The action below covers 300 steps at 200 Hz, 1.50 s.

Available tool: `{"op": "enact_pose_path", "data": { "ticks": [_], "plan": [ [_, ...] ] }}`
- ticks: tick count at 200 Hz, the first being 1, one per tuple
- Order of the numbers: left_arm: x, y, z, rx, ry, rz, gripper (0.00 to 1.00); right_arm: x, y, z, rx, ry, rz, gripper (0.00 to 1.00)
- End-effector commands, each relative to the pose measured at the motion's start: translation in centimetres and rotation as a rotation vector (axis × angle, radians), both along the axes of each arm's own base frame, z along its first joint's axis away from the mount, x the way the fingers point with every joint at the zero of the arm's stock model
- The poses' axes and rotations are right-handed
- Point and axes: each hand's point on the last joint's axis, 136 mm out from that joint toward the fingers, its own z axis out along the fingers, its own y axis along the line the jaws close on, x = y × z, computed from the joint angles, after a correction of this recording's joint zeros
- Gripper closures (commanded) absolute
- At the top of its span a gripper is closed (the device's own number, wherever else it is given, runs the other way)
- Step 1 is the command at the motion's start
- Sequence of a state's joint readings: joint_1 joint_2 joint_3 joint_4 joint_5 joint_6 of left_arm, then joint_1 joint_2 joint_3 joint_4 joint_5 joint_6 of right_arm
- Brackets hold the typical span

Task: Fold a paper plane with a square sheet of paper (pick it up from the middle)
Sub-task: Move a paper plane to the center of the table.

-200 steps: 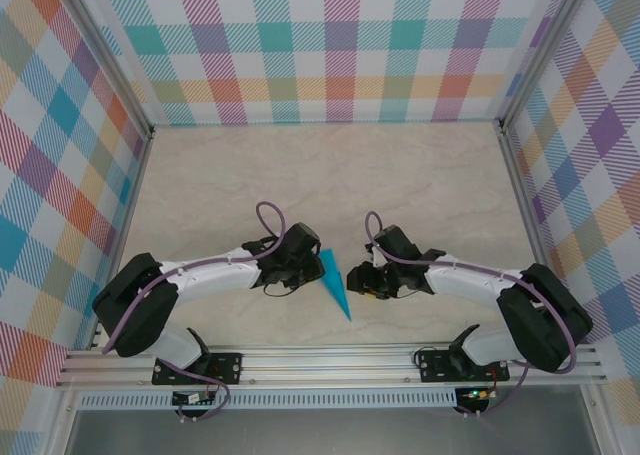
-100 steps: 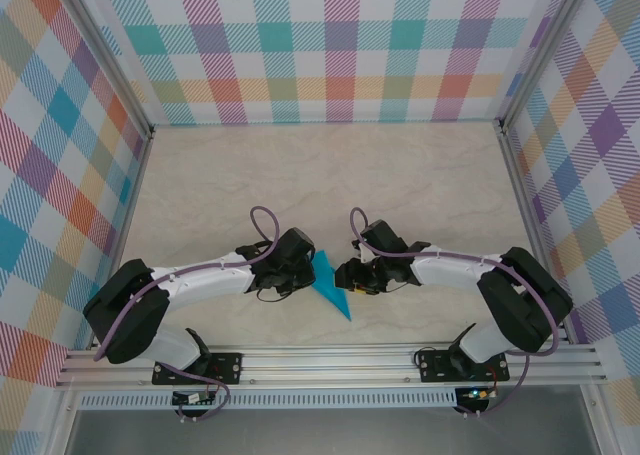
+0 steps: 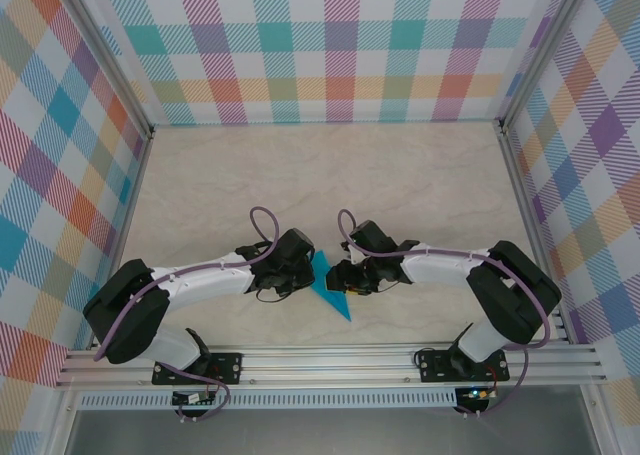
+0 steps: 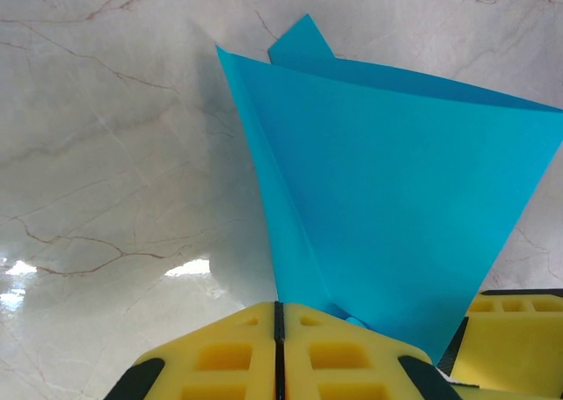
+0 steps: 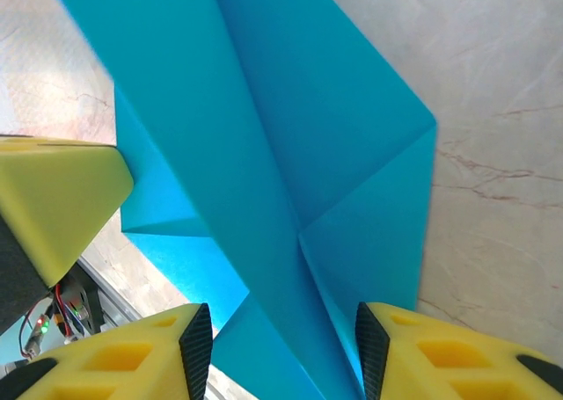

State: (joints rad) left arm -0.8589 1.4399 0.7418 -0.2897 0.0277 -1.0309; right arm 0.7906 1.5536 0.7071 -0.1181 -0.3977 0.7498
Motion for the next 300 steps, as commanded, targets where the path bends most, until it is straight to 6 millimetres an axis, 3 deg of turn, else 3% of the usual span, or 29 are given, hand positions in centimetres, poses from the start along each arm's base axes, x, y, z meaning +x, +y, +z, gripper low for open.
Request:
{"op": "enact_pose_path", "data": {
  "ticks": [1, 181, 300],
  "plan": [
    [-0.2, 0.8, -0.4, 0.03, 0.009, 0.0, 0.91, 0.1, 0.5, 0.7, 0.005, -0.029, 0.032, 0.51],
    [-0.3, 0.5, -0.7, 0.034, 0.022, -0.015, 0.92, -0.3, 0.6, 1.7, -0.032, -0.127, 0.091, 0.49],
    [-0.3, 0.7, -0.6, 0.046, 0.022, -0.02, 0.92, -0.6, 0.6, -1.1, -0.257, -0.18, 0.171, 0.57]
  ]
}}
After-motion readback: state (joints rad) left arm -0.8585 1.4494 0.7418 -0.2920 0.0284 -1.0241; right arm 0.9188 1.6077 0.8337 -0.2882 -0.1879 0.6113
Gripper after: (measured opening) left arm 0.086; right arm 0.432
